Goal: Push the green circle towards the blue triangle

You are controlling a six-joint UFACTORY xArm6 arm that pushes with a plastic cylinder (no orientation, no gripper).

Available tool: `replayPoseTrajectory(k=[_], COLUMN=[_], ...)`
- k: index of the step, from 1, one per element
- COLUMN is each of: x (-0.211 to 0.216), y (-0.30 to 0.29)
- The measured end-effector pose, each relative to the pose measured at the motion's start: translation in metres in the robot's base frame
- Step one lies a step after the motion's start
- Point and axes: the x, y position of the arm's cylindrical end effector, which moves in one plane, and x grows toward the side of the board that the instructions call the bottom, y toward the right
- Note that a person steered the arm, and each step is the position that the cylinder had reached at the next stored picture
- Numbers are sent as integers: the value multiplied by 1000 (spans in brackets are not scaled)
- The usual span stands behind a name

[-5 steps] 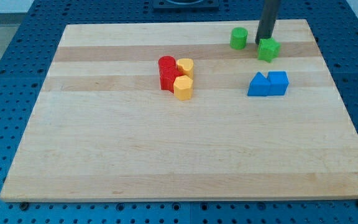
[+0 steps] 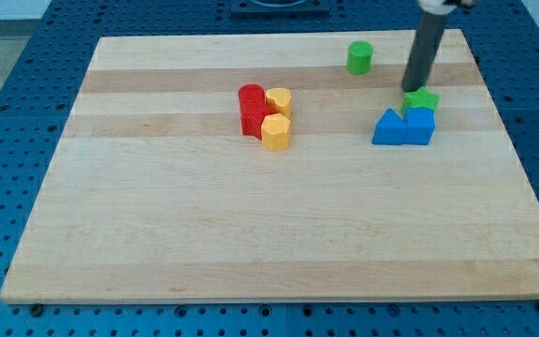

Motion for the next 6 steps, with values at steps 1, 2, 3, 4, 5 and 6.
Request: replayPoseTrajectory(k=[1, 2, 3, 4, 5, 6], x=[-47, -79, -97, -98, -77, -46], y=[14, -1, -39, -78, -91, -91])
